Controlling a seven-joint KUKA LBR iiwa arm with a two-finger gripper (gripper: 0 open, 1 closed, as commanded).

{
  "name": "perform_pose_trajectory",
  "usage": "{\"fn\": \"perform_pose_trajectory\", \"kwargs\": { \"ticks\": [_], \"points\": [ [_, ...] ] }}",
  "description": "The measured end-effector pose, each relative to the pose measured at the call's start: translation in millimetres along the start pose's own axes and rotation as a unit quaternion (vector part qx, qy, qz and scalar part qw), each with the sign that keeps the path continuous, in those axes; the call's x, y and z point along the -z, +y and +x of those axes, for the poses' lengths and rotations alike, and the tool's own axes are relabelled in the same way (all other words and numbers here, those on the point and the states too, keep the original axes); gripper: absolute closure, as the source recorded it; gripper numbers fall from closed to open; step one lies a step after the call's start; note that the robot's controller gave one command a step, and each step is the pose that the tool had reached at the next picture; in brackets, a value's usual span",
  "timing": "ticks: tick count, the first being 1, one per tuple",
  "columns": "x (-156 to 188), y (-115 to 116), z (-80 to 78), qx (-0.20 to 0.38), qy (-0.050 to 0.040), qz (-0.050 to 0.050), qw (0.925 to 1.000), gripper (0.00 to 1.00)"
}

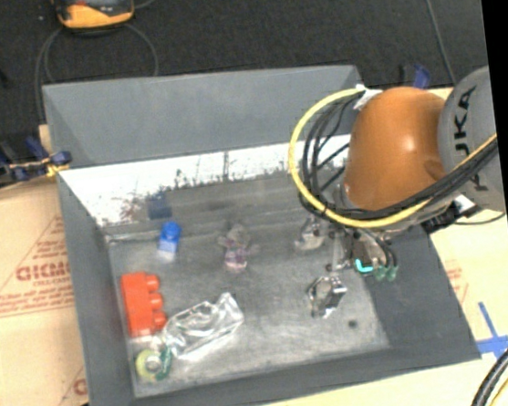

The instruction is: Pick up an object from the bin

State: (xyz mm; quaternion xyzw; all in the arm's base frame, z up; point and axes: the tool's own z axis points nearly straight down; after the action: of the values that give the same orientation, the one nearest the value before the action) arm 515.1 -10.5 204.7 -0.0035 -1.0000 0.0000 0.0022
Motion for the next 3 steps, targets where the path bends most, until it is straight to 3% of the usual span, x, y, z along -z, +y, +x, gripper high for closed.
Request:
{"fn": "perform_pose_trajectory", "kwargs": {
  "ticks": [1,2,3],
  "points": [
    [-121,-73,-5.9,-0.068,-0.0064,0.0,0.9977,0.0],
    [-95,-105,-10.6,-0.13,-0.0053,0.0,0.9915,0.0],
    [-77,-89,-6.6,-0.146,-0.0051,-0.001,0.9893,0.0]
  ]
}}
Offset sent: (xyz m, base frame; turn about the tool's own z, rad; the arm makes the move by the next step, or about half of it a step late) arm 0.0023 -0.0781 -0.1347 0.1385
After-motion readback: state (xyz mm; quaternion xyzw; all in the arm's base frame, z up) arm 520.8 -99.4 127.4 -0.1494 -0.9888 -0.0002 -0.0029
